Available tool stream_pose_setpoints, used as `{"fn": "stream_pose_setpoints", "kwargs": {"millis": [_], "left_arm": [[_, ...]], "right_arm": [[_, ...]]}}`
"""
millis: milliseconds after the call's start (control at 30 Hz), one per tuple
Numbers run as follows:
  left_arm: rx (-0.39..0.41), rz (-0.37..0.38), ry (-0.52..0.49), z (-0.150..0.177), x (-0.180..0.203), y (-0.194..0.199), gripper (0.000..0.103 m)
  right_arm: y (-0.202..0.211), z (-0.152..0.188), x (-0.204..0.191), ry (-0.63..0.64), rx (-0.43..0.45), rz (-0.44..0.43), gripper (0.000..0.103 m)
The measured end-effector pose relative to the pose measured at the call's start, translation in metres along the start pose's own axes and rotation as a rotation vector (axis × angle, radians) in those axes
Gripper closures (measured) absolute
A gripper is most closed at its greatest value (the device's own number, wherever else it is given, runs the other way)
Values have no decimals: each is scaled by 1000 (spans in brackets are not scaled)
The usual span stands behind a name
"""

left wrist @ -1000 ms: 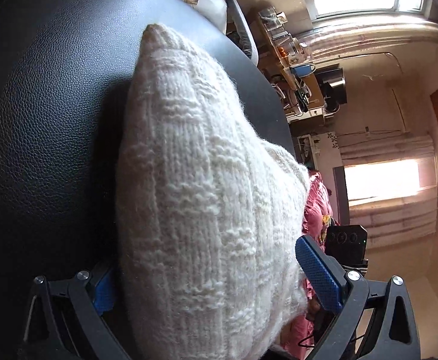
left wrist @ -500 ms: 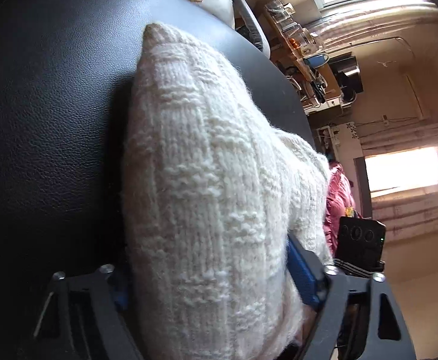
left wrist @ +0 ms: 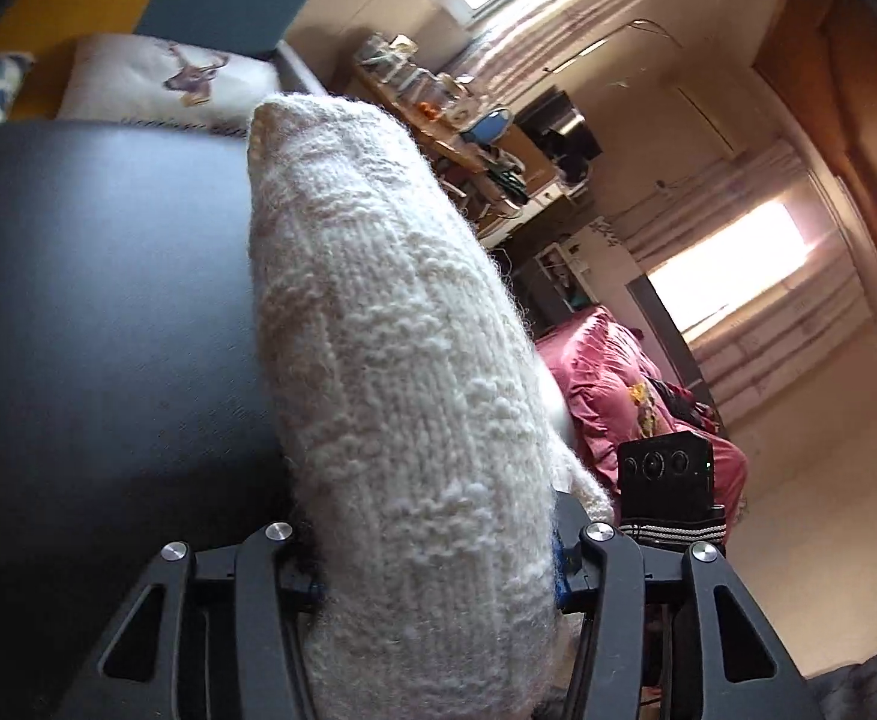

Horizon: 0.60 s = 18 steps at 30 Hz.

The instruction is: Fold clothes

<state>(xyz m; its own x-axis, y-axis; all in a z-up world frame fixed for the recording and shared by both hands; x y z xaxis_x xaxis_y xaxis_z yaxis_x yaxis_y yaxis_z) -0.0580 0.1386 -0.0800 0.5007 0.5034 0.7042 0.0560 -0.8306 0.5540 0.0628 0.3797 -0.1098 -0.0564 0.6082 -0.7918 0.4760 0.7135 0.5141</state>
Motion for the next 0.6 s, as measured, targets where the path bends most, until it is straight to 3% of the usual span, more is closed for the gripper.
{"fn": "stream_pose_setpoints", "kwargs": {"millis": [133,233,300,433,467,533,600], "left_arm": [[-40,58,-147,-58,59,-49,51],[-94,30,-239,-93,90,-100,48],[-147,-26,-285,-107,100,-140,45],[-296,-230,-299,-101,78,-231,42],[-314,-281,-287,-97,65,-245,40],[-334,-354,-250,-91,43,-268,22],[-321,-316,-177,-97,35,-266,18]], "right_arm": [[74,-28,6,29,162,84,61],[110,-44,28,15,238,218,61],[115,-48,55,-14,239,336,61],[95,-39,126,-111,146,565,62],[91,-36,137,-120,144,589,60],[91,-30,141,-124,185,549,60],[94,-27,145,-140,199,514,56]]}}
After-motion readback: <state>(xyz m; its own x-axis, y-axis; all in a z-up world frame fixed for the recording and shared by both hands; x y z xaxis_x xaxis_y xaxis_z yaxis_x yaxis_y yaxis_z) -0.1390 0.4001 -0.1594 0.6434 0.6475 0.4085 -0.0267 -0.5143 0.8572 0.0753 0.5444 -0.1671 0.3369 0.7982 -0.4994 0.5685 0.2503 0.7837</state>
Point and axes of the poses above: each gripper's, at about its wrist camera, not at the fingertips, and y roughly against the way its jaws point, x to its right, z to its underside, the point moved 4 cm from there along -y, roughly the way its jaws point, and after that the axes turned 7 degrees about -x, right-handed, at the moved point
